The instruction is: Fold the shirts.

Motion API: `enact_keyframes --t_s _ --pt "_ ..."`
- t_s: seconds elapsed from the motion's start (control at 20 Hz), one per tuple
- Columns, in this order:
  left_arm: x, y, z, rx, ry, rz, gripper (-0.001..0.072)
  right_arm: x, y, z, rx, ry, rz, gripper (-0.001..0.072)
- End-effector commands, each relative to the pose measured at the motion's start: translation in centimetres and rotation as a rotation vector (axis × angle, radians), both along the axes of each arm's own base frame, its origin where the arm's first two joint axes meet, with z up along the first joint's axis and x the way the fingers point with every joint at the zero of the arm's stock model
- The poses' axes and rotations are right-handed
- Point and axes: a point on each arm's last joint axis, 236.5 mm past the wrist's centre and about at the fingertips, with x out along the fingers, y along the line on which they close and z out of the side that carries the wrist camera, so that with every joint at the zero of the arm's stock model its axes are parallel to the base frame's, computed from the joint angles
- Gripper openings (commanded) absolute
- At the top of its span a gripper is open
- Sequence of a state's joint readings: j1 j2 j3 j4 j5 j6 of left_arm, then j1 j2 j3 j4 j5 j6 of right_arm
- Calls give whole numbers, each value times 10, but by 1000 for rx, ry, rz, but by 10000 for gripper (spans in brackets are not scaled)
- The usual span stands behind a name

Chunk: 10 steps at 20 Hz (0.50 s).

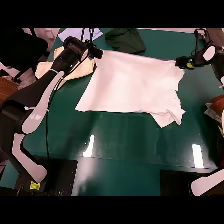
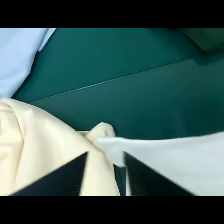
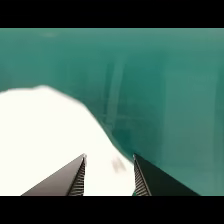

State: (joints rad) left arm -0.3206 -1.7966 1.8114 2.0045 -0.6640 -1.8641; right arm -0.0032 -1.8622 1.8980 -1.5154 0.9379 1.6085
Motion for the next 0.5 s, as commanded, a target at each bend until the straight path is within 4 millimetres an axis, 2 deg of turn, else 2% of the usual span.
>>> enact_keyframes --t_s 0.0,0.1,0.15,0.2,0.3,0.35,0.45 --pt "3 21 -11 -7 28 63 502 -15 -13 0 162 59 -47 384" --pt "-5 53 -8 -25 84 148 502 -38 -26 27 263 54 -19 414" --pt "-12 69 -4 -42 109 187 501 -54 -33 38 298 59 -25 479" --pt "-21 81 0 -72 139 220 494 -78 -39 42 322 89 -14 492" --pt "-37 97 5 -111 193 258 493 -133 -43 35 316 158 -4 492" --pt "-44 99 4 -123 223 261 492 -157 -44 28 302 147 -21 492" --pt "-66 93 -11 -121 329 234 491 -207 -43 8 292 113 -83 492"
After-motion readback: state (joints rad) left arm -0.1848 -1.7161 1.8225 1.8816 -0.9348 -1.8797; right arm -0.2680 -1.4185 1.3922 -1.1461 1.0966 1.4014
